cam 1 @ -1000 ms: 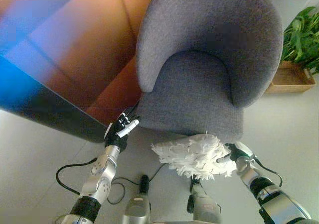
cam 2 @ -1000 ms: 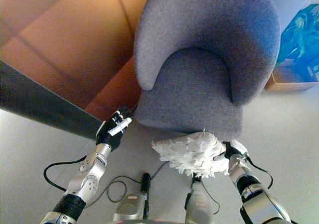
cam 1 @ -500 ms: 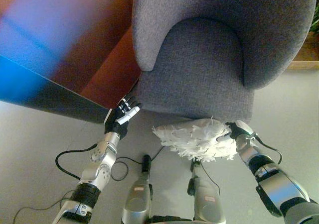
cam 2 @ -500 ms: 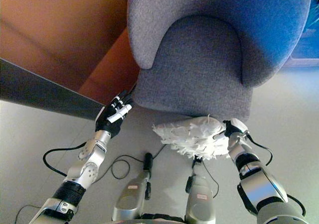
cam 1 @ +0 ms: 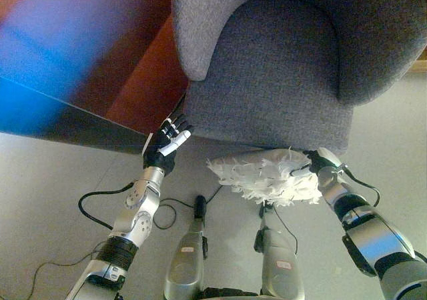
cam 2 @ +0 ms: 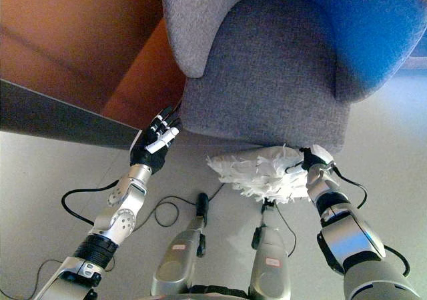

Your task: Pick up the pillow and put it on the sofa.

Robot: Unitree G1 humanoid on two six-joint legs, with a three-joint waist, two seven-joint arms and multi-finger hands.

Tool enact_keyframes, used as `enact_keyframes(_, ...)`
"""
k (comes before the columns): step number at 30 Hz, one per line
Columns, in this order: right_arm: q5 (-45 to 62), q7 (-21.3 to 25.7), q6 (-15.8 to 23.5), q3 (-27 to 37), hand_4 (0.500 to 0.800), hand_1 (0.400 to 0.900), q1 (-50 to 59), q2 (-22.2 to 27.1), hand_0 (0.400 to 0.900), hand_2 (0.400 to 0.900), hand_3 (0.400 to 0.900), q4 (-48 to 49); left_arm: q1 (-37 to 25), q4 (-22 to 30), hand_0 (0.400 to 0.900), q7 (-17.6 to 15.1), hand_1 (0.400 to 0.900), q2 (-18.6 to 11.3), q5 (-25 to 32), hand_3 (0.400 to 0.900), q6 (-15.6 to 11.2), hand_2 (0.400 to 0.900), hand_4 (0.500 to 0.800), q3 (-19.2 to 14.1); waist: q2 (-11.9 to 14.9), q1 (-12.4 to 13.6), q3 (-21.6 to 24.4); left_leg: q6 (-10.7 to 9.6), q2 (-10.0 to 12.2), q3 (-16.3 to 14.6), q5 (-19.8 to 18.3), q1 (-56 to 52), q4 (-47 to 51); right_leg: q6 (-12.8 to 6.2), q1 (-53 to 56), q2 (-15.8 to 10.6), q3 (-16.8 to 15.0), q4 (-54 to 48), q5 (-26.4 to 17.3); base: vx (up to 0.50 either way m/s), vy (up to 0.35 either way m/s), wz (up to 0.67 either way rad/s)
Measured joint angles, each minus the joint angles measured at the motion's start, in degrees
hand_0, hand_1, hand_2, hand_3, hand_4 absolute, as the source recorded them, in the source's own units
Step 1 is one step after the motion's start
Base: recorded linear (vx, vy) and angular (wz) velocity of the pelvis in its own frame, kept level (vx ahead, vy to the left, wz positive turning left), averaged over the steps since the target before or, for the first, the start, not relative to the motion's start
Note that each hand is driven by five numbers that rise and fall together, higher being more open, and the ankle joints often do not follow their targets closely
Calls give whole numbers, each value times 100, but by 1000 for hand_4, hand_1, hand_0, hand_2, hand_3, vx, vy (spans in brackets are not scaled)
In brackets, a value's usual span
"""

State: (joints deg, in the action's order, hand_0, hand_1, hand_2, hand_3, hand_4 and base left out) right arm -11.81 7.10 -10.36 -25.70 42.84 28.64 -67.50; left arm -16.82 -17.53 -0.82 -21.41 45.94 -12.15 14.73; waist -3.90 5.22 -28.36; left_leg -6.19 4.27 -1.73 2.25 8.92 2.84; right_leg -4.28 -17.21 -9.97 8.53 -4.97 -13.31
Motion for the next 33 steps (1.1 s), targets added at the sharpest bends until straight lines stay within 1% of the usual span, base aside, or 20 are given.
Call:
enact_keyframes(1,21,-3,29,-109,800,900,59,6,900,900,900,0,-73,1,900,-28,900,0,0,900,-38,900,800,9,-1,12,-1,7,-8,2,6,56,-1,4,-60,-8,3,1,-5,0,0,0)
enact_keyframes(3,33,-7,46,-109,800,900,85,17,900,900,900,0,-106,1,900,-63,900,-1,1,900,-76,900,800,9,-1,6,-1,10,-16,2,8,92,-3,6,-91,-17,3,1,-7,-16,14,0)
enact_keyframes(4,33,-8,47,-110,649,649,113,33,649,649,649,-1,-124,2,900,-73,900,0,3,900,-108,900,800,9,-1,1,-1,17,-25,1,16,126,-3,8,-125,-26,0,1,-16,0,0,0)
enact_keyframes(5,33,-9,47,-113,649,649,145,56,649,649,649,-3,-153,2,900,-77,900,-1,4,900,-122,900,800,9,-3,-2,-2,20,-36,-1,25,171,-6,2,-167,-37,-3,1,-27,0,0,0)
enact_keyframes(6,33,-8,47,-127,500,400,186,80,400,400,400,-3,-190,2,900,-84,900,-1,4,900,-143,900,800,9,-3,-8,-2,24,-49,0,37,228,-16,-5,-223,-50,-4,2,-44,0,0,0)
enact_keyframes(9,32,-9,38,-159,500,400,260,106,400,400,400,-7,-290,3,900,-88,900,-3,5,900,-151,900,800,32,-5,-7,-3,28,-76,1,72,356,-21,-1,-348,-73,-6,2,-78,0,0,0)
enact_keyframes(15,30,-8,-33,-214,500,400,429,145,400,400,400,-7,-321,16,900,-87,900,-12,123,900,-178,900,800,209,-61,0,-31,28,-82,-1,98,474,-23,6,-468,-77,-8,2,-105,0,0,0)
enact_keyframes(20,34,-47,-31,-216,500,400,441,144,400,400,400,-6,-326,32,900,-87,900,-11,122,900,-178,900,800,209,-72,33,-37,27,-87,-2,100,479,-23,14,-476,-82,4,5,-112,0,0,0)
enact_keyframes(24,41,-61,-35,-215,500,400,423,146,400,400,400,-51,-321,34,900,-87,900,-11,122,900,-178,900,800,208,-72,134,-37,25,-86,-18,102,428,-25,41,-446,-82,32,8,-133,0,0,0)
enact_keyframes(27,121,-89,-31,-214,500,400,355,145,400,400,400,-59,-287,34,900,-93,900,-11,120,900,-175,900,800,207,-70,135,-38,23,-80,-4,104,311,-27,41,-302,-87,108,8,-133,43,5,2)
enact_keyframes(33,192,-95,25,-194,500,400,130,155,400,400,400,15,-257,29,900,-122,900,-11,119,900,-158,900,800,187,-38,132,-56,23,-78,2,102,-89,4,18,98,-89,119,2,-114,69,3,-1)
